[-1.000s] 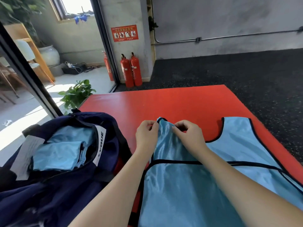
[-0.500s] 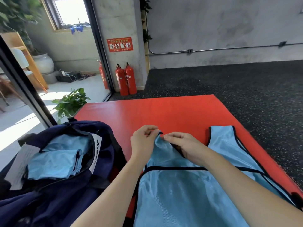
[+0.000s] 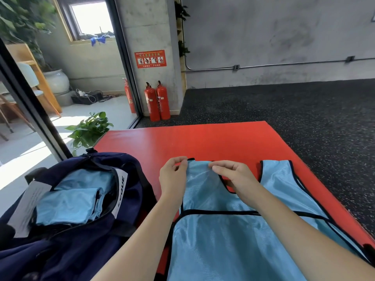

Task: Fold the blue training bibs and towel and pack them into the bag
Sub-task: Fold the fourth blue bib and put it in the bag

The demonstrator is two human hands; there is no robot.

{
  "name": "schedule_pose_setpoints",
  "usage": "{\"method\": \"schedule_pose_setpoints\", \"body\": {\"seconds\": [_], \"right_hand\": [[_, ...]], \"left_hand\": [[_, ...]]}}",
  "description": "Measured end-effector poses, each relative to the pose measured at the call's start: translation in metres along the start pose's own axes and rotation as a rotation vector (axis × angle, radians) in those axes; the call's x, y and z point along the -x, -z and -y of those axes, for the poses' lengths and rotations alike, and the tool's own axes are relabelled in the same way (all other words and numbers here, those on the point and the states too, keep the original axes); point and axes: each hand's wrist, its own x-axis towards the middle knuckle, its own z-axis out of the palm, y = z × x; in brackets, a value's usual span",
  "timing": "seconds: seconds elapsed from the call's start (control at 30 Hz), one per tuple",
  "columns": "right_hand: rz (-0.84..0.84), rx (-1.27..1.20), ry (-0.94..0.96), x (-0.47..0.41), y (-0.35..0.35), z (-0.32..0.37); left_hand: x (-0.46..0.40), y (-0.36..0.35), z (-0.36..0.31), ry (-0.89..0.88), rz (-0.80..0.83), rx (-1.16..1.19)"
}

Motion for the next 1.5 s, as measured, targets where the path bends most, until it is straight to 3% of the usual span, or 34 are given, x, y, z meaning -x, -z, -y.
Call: {"method": "schedule_pose_setpoints", "body": {"seconds": [0.23,0.57,0.83,1.13,1.33,1.5], "right_hand": [[0.17,-0.181,-0.149,0.003,-0.007,0.008],[0.086,-0.203,-0.052,-0.003,-0.004,0.006],[0.125,-0.317,-0.084,-0.001,-0.01,0.008],[0.059,-0.273,-0.057,-0.008,-0.007,0.006],[0.061,-0.259,-0.035,-0.022,-0.005,0.007],[0.044,-0.16,-0.006,-0.05,-0.004,0.012]], "left_hand": [[0.003,-0.002,-0.001,-0.01,0.137,0.056],[0.001,0.003,-0.002,-0.086,-0.111,-0.219],[-0.003,-0.002,-0.003,0.022,0.135,-0.028],[-0.009,0.006,-0.006,-0.006,0.086,0.105],[-0.018,0.012,-0.009,-0.093,0.18,0.059],[-0.045,0.01,-0.005,-0.207,0.22,-0.154]]}}
